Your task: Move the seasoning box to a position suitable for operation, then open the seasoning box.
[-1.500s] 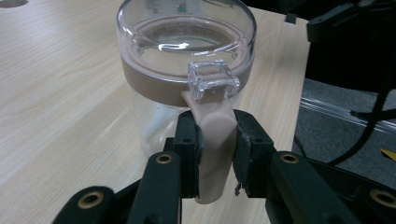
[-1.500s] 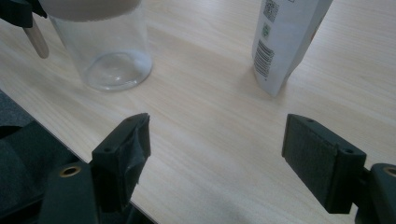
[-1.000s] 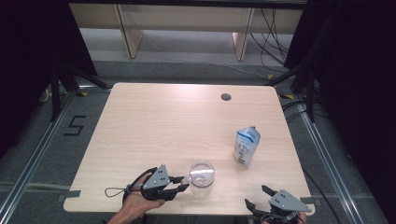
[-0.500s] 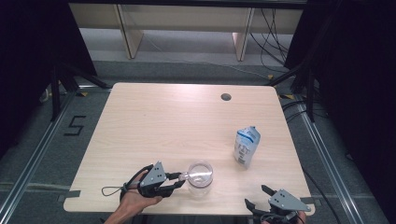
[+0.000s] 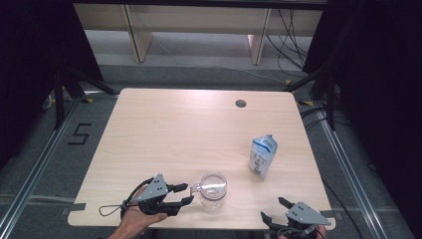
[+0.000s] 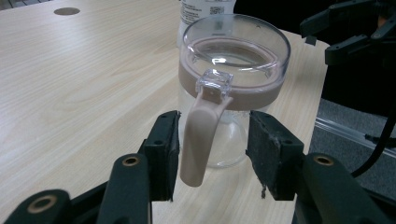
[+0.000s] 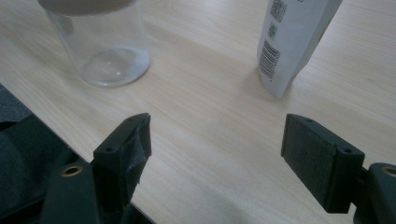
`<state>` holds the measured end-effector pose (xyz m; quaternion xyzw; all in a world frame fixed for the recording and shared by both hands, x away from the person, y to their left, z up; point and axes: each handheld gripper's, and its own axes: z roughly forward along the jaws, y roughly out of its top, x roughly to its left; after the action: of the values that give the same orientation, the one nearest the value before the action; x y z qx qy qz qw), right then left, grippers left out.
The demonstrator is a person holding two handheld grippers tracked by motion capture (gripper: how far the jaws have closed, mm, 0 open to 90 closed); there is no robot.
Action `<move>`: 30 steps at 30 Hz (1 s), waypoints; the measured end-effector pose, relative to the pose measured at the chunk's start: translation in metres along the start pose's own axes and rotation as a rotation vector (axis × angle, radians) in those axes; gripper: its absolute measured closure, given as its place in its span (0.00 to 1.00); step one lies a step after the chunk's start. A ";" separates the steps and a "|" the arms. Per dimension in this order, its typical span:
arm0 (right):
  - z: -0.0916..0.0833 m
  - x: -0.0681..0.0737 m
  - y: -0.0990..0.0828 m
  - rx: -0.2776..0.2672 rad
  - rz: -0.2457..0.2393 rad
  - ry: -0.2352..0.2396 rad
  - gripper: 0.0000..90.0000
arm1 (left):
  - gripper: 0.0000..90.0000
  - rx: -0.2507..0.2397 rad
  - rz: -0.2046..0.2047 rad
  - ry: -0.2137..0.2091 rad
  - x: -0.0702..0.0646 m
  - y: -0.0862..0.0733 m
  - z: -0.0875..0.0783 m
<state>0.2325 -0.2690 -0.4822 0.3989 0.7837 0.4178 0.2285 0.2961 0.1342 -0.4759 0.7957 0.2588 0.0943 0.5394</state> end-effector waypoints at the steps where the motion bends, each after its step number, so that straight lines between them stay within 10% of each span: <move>1: -0.001 0.001 0.000 0.009 0.022 0.002 0.28 | 0.59 -0.001 0.009 0.002 0.001 0.000 -0.002; 18: 0.002 0.002 0.001 0.001 0.008 0.018 0.28 | 0.56 -0.045 -0.110 0.038 -0.006 0.003 -0.016; 30: 0.004 0.003 0.002 0.006 -0.007 0.021 0.29 | 0.75 -0.054 -0.042 0.057 -0.012 0.015 -0.018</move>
<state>0.2349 -0.2641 -0.4827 0.3924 0.7887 0.4187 0.2204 0.2829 0.1380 -0.4532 0.7723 0.2880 0.1127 0.5549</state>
